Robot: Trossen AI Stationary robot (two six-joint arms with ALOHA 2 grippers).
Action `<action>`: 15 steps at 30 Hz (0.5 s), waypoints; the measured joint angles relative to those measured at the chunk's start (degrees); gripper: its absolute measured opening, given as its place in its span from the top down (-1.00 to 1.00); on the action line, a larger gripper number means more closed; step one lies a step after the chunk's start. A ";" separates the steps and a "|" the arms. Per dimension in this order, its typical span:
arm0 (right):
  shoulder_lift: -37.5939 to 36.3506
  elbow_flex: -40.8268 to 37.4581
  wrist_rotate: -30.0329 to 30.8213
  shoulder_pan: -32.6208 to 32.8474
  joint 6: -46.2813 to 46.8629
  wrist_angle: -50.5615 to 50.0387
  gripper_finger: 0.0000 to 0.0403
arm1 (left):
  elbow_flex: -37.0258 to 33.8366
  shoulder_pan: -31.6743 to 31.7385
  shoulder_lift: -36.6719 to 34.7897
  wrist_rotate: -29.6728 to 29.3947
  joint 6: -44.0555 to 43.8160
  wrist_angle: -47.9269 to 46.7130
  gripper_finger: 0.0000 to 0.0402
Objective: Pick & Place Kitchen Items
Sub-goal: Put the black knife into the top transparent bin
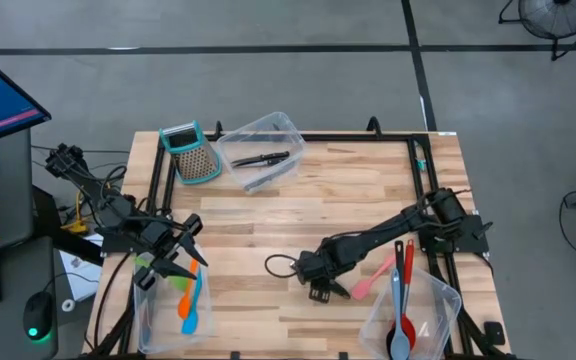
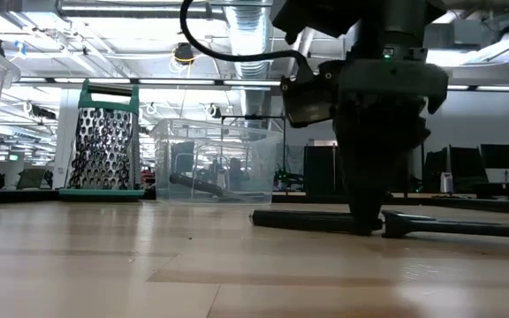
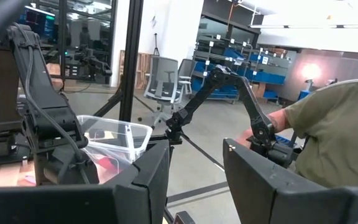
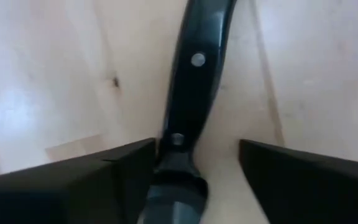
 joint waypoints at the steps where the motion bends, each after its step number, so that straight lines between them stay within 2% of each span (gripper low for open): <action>1: 0.00 -0.06 0.90 0.09 0.07 -0.15 -0.05 | 0.00 0.00 0.00 0.00 0.00 0.02 0.35; 7: 0.07 -0.14 2.33 0.06 0.15 -0.36 0.68 | 0.00 0.00 0.00 -0.02 -0.01 0.02 0.35; 8: 0.07 -0.14 2.53 -0.07 -0.07 -0.36 0.72 | 0.00 -0.01 0.00 -0.02 -0.03 0.02 0.35; 15: 0.14 -0.02 4.11 -0.31 -0.24 -0.07 0.70 | 0.00 0.00 0.00 -0.09 -0.13 0.04 0.35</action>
